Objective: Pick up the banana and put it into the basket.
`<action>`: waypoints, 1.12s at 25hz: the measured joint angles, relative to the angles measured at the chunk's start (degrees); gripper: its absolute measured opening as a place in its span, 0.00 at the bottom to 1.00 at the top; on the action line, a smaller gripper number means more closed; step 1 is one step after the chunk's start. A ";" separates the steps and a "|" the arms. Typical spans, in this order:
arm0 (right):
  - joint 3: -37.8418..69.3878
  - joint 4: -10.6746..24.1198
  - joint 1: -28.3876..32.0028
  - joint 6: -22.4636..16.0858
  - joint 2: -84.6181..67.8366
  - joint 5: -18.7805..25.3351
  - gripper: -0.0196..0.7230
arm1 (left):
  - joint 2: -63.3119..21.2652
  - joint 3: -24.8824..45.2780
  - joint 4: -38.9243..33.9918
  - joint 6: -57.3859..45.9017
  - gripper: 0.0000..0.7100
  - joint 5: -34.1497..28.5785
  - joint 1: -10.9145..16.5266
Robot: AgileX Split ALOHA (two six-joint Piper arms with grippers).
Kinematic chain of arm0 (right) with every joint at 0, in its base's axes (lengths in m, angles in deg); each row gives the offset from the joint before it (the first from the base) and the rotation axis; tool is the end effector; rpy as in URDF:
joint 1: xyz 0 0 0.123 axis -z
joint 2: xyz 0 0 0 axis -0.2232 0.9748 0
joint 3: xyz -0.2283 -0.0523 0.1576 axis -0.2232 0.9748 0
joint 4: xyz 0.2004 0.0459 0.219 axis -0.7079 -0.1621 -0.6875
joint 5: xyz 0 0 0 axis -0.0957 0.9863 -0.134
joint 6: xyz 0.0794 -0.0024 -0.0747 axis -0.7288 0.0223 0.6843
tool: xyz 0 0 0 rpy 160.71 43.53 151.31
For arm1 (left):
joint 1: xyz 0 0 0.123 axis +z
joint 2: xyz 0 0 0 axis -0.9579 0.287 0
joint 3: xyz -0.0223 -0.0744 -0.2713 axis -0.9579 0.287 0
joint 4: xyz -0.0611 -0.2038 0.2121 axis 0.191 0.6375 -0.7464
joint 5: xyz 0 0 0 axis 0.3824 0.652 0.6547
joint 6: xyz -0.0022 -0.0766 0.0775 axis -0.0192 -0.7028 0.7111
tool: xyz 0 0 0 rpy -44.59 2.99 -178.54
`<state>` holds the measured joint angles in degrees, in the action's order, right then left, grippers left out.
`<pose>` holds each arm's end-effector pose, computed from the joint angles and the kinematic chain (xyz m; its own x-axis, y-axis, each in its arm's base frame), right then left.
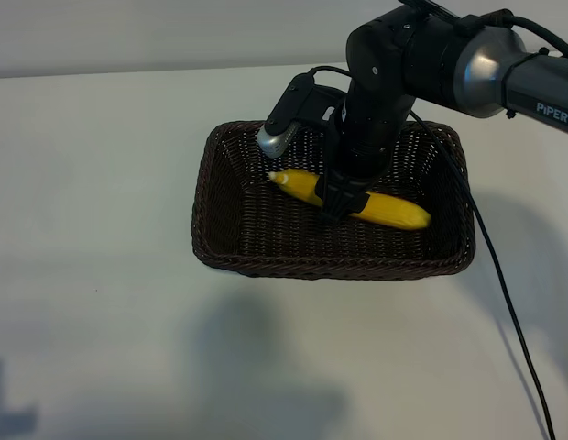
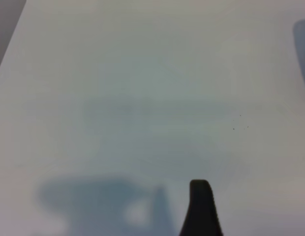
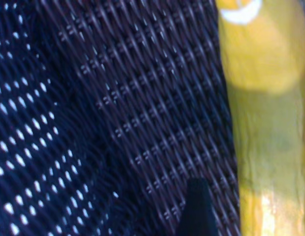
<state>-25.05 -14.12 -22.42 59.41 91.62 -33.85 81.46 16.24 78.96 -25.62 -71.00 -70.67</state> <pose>0.3817 0.2770 0.1450 -0.4327 -0.8733 -0.2239 -0.8877 0.4560 -0.0631 0.0565 0.0039 0.2937 -0.4420 -0.0141 -0.8969 -0.0531 0.9985 0.0105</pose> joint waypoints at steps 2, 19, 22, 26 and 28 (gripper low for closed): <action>0.00 -0.02 0.00 -1.47 -0.38 0.79 0.79 | 0.00 0.00 0.00 0.00 0.79 0.00 0.00; -4.61 0.89 0.00 -10.69 -4.61 5.72 0.79 | 0.00 0.00 0.00 0.00 0.79 0.00 0.00; -5.06 2.81 0.58 -13.98 -4.61 6.48 0.79 | 0.00 0.00 -0.04 0.00 0.79 0.00 0.00; -5.22 3.48 3.25 -19.84 -4.68 6.78 0.79 | 0.00 0.00 -0.04 0.00 0.79 0.00 0.00; -5.27 3.48 5.26 -22.23 -4.68 7.46 0.79 | 0.00 0.00 -0.04 0.00 0.79 0.00 0.00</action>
<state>-30.32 -10.63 -17.16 37.18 86.95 -26.39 81.46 16.24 78.91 -25.62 -71.00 -70.67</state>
